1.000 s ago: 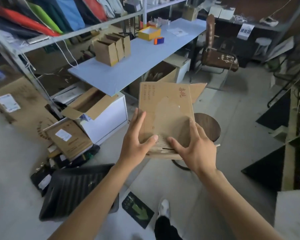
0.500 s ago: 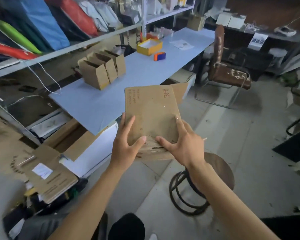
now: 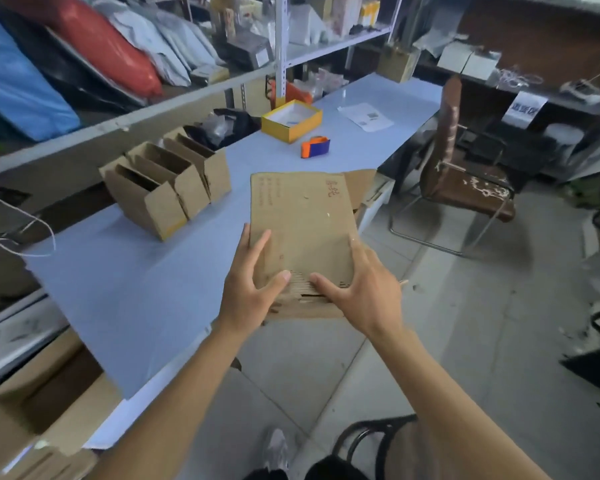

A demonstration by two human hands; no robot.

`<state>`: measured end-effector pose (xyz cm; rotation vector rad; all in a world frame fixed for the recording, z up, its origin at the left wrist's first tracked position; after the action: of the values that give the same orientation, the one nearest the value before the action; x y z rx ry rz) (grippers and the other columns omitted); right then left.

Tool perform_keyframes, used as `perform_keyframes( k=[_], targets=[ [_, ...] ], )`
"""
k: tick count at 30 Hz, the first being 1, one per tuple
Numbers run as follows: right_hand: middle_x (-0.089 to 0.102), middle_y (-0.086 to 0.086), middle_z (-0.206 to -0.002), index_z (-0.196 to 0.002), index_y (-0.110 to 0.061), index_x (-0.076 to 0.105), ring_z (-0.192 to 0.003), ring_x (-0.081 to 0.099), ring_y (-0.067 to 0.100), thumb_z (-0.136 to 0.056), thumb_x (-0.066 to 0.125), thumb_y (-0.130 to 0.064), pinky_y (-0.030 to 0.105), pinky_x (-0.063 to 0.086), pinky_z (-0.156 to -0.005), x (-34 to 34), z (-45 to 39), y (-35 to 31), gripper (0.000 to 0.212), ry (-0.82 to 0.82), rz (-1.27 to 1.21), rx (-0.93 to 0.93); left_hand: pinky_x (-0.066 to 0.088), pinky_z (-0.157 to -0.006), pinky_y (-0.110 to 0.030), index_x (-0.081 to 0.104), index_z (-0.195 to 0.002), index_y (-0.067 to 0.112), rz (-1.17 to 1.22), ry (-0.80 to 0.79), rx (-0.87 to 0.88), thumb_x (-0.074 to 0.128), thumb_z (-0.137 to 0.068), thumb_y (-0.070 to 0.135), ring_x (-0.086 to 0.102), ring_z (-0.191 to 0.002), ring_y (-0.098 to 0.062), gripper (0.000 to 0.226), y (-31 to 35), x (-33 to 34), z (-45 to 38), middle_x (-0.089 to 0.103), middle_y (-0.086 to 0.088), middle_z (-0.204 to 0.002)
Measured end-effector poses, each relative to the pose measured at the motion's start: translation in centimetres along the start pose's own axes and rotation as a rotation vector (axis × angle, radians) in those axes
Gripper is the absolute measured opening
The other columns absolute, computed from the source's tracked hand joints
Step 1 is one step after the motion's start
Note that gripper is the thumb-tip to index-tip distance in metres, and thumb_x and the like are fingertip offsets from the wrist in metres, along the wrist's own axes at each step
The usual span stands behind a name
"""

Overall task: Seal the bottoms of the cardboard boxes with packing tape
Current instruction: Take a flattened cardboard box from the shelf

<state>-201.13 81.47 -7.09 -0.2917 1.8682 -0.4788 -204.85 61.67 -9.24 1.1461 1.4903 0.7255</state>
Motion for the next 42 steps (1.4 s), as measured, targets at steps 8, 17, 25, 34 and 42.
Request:
perform_keyframes(
  k=[8, 17, 25, 34, 42],
  targets=[
    [0.058, -0.007, -0.129, -0.146, -0.026, 0.035, -0.109, 0.060, 0.016, -0.074, 0.058, -0.075, 0.030, 0.048, -0.076, 2.3, -15.0, 5.0, 0.090, -0.008, -0.032, 0.009, 0.018, -0.122, -0.037, 0.041, -0.147, 0.032, -0.001, 0.004, -0.025, 0.064, -0.079, 0.044, 0.007, -0.146, 0.006, 0.073, -3.1, 5.6, -15.0, 0.012, 0.018, -0.162],
    [0.058, -0.007, -0.122, -0.133, -0.024, 0.042, -0.101, 0.060, 0.016, -0.076, 0.062, -0.071, 0.032, 0.049, -0.074, 7.9, -34.8, 12.1, 0.076, -0.127, -0.131, -0.135, 0.029, -0.115, -0.026, 0.042, -0.144, 0.039, 0.038, 0.159, -0.160, 0.066, -0.078, 0.037, 0.015, -0.139, 0.018, 0.071, -6.7, 12.3, -30.8, 0.010, 0.028, -0.159],
    [0.057, -0.004, -0.130, -0.135, -0.026, 0.042, -0.112, 0.058, 0.019, -0.070, 0.056, -0.078, 0.032, 0.043, -0.080, 13.5, -49.0, 13.2, 0.085, -0.278, -0.167, -0.292, 0.025, -0.111, -0.018, 0.040, -0.146, 0.035, -0.020, 0.340, -0.304, 0.064, -0.080, 0.037, 0.016, -0.138, 0.019, 0.070, -9.5, 14.2, -40.5, 0.009, 0.027, -0.160],
    [0.052, -0.007, -0.135, -0.137, -0.027, 0.041, -0.117, 0.054, 0.016, -0.069, 0.066, -0.072, 0.032, 0.047, -0.084, 21.3, -59.5, 10.5, 0.085, -0.449, -0.243, -0.417, 0.025, -0.099, -0.004, 0.041, -0.145, 0.034, -0.077, 0.528, -0.384, 0.070, -0.085, 0.017, 0.016, -0.129, 0.028, 0.069, -14.7, 12.2, -48.4, 0.012, 0.025, -0.158],
    [0.050, -0.006, -0.142, -0.143, -0.028, 0.038, -0.121, 0.053, 0.019, -0.070, 0.073, -0.066, 0.042, 0.048, -0.093, 25.8, -64.5, 9.2, 0.090, -0.716, -0.209, -0.685, 0.025, -0.107, -0.017, 0.039, -0.144, 0.026, -0.067, 0.772, -0.643, 0.076, -0.077, 0.018, 0.029, -0.137, -0.008, 0.077, -17.0, 14.6, -48.8, 0.021, 0.003, -0.151]
  ],
)
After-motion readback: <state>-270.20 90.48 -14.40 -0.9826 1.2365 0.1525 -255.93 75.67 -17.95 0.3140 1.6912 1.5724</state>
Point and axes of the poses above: each hand's wrist, its own z-axis away from the middle knuckle, its own x-axis out of the palm, y = z × x, the point moved 8 cm from there along -z, towards the middle knuckle
